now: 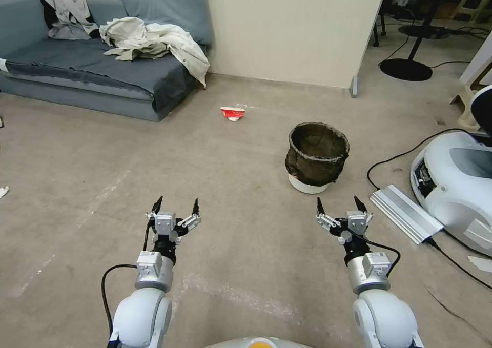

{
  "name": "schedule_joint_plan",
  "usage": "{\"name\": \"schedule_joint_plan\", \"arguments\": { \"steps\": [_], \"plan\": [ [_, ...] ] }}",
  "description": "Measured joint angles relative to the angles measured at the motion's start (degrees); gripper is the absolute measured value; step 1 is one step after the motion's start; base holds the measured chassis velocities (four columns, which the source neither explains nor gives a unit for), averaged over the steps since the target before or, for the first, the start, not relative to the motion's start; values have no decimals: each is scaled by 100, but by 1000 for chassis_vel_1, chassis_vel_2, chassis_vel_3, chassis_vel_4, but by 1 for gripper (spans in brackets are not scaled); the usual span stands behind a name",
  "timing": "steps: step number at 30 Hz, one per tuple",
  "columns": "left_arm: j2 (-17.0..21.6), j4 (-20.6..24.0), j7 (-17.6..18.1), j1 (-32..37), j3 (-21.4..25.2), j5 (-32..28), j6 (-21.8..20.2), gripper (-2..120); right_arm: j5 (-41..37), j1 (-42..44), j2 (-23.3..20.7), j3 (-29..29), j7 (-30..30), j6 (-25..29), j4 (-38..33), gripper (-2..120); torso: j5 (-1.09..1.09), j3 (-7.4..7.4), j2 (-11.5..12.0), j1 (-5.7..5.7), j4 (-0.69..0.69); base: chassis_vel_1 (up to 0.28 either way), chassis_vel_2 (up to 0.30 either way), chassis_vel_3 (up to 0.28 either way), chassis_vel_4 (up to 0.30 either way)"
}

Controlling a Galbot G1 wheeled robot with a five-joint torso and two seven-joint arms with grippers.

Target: Pick up the trash can from the floor.

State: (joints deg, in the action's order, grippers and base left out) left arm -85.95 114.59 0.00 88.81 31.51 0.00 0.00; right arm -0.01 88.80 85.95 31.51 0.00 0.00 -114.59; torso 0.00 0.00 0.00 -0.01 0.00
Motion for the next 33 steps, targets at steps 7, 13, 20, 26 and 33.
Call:
{"name": "schedule_joint_plan", "arguments": {
  "steps": [7, 13, 20, 26, 33],
  "plan": [
    [0, 0, 0, 0, 0, 0, 0, 100, 0, 0, 0, 0, 0, 0, 0, 100, 0, 0, 0, 0, 0, 0, 0, 0, 0],
    [-4, 1, 0, -2, -4, -16, -18, 100, -22, 15, 1, 17, 9, -13, -21, 100, 1, 0, 0, 0, 1, 0, 0, 0, 0],
    [-370, 741, -68, -102, -247, -752, -1000, 100, -886, 485, 74, 626, 225, -492, -986, 100, -3, 0, 0, 0, -4, 0, 0, 0, 0],
    [-307, 1097, -132, 29, -81, -980, -1119, 100, -1373, 622, -16, 739, 472, 2, -1074, 100, 0, -1, 0, 1, 2, 0, 0, 0, 0],
    [-224, 1136, -170, 157, 82, -951, -881, 100, -1552, 601, -68, 745, 630, 532, -906, 100, 0, 0, 0, 0, 0, 0, 0, 0, 0]
  ]
}}
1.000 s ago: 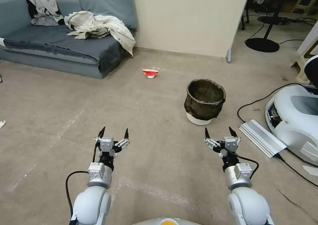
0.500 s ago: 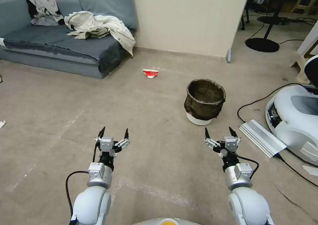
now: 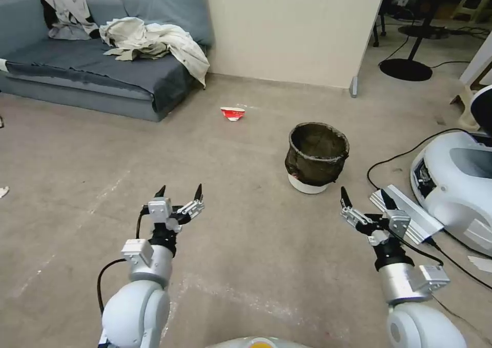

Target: Pick up the trash can from the floor.

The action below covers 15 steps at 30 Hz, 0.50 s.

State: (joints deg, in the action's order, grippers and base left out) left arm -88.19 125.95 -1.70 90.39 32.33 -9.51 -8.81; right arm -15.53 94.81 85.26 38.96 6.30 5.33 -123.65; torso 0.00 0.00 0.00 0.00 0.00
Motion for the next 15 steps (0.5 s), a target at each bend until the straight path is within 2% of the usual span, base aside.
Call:
{"name": "schedule_joint_plan", "arguments": {
  "steps": [4, 15],
  "plan": [
    [-14, -47, 0, 37, 12, -20, 154, 100, -36, -10, -18, -2, -1, 79, 21, 100, 0, 0, 0, 0, 0, 0, 0, 0, 0],
    [-73, -147, -48, 9, 8, -16, 223, 100, -54, -35, -19, -21, 17, 125, 87, 100, 0, 0, 0, 0, 0, 0, 0, 0, 0]
  ]
}}
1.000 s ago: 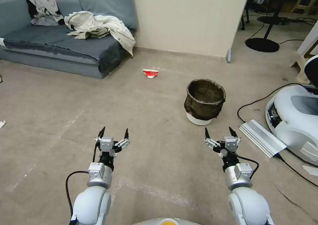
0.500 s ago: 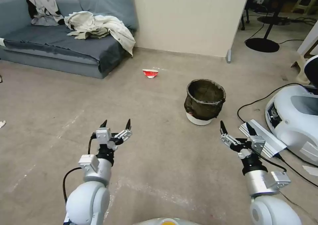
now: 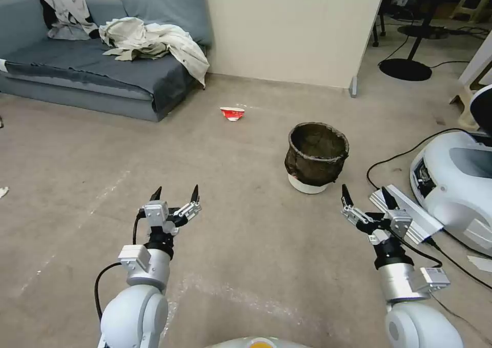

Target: Pick up the trash can from the floor.

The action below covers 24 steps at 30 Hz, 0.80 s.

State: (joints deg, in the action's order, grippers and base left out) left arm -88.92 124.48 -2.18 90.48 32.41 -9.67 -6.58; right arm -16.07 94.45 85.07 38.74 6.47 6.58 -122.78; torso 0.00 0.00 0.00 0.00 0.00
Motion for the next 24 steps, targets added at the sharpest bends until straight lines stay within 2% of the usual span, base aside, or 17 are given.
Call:
{"name": "schedule_joint_plan", "arguments": {
  "steps": [10, 24],
  "plan": [
    [-58, -35, 3, -6, -44, 16, -11, 100, 24, 37, -14, 23, 45, 64, 31, 100, 0, 0, 0, 0, 0, 0, 0, 0, 0],
    [-83, -35, 22, 10, -57, 33, -11, 100, 29, 77, -16, 23, 94, 186, 77, 100, 0, 0, 0, 0, 0, -76, -80, -69, -70]
  ]
}}
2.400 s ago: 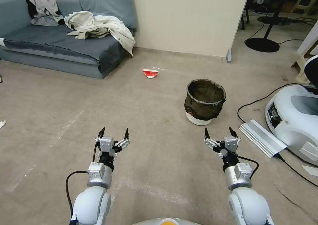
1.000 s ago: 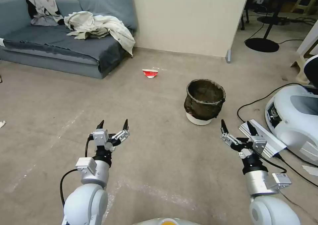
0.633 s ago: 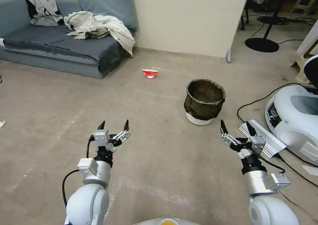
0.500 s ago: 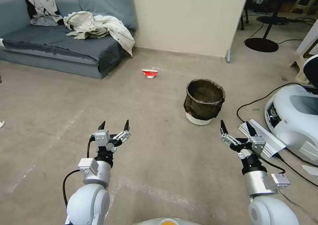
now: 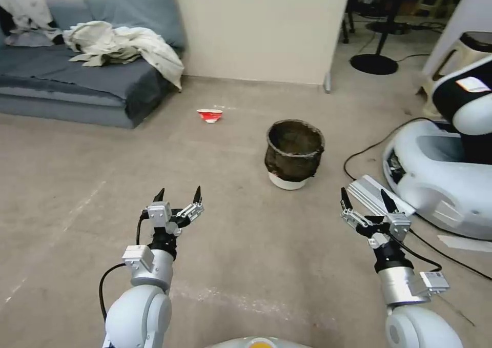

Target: Pick up the trash can from the floor.

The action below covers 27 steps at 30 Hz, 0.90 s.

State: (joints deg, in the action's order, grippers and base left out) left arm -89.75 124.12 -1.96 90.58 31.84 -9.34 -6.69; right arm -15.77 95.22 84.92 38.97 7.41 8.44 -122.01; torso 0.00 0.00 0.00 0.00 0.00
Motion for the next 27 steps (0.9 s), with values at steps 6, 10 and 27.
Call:
{"name": "schedule_joint_plan", "arguments": {
  "steps": [6, 10, 27],
  "plan": [
    [-2, -10, 52, -16, -7, 1, 0, 100, -29, -9, -2, 0, 42, 106, 44, 100, 1, 0, 0, 0, 0, -109, -108, -113, -111],
    [-5, -26, 108, -30, -37, -8, 0, 100, -52, -15, -1, 0, 86, 196, 83, 100, 0, 0, 0, 0, -2, -75, -86, -86, -74],
    [9, -147, 107, -131, -14, 6, 23, 100, -276, -75, 2, -22, 275, 397, 251, 100, 0, 0, 0, 0, 0, 0, 0, 0, 0]
  ]
}}
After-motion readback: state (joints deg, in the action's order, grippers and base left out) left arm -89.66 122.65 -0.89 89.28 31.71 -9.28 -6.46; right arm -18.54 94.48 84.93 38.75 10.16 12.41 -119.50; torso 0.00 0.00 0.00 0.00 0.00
